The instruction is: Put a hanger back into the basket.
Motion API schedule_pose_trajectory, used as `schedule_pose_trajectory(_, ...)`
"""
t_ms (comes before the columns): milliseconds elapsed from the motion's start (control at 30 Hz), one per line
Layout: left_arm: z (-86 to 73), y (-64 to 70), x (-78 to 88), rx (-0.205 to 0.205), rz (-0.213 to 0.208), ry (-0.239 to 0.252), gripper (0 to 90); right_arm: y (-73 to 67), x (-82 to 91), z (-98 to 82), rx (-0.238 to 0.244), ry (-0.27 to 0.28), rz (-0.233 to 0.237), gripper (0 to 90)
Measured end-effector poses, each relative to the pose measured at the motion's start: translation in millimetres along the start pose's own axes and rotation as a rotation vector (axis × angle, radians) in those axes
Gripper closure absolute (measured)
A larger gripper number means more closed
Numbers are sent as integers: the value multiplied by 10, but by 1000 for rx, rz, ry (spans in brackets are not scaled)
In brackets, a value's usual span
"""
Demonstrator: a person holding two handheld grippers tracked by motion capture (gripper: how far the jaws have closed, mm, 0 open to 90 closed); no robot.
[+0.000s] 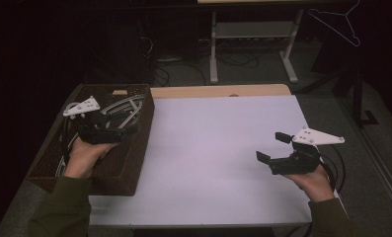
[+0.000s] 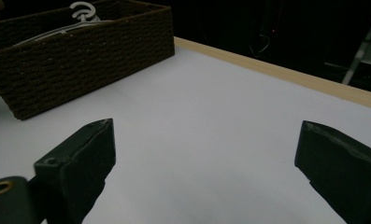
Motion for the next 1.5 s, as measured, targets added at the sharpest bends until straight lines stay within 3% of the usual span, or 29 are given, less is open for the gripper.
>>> schedule_pose_trajectory(267, -16, 289, -159, -38, -59, 43, 128, -16, -36, 189, -3, 42, 25, 4)
schedule_pose_trajectory(500, -10, 450, -259, -55, -93, 77, 34, -51, -36, 342, 6, 82, 40, 4)
schedule_pose_trajectory(633, -22, 474, -277, -75, -99, 91, 22, -70, -39, 415, 8, 98, 50, 3)
schedule_pose_trajectory(867, -78, 474, -301, -67, -104, 111, 22, -71, -59, 500, -1, 124, 57, 0)
schedule_pose_trajectory(1500, -119, 478, -282, -69, -122, 123, 55, -41, 22, 532, -1, 151, 49, 0)
Point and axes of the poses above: each handheld gripper's, and its own axes: x roughly backward along the jaws, z roughly out of its top, y roughly to its right, the point moved 10 cm from there along -x, roughly forward along the jaws, and after that the axes turned 1 degree about -x, right-handed, at the moved point
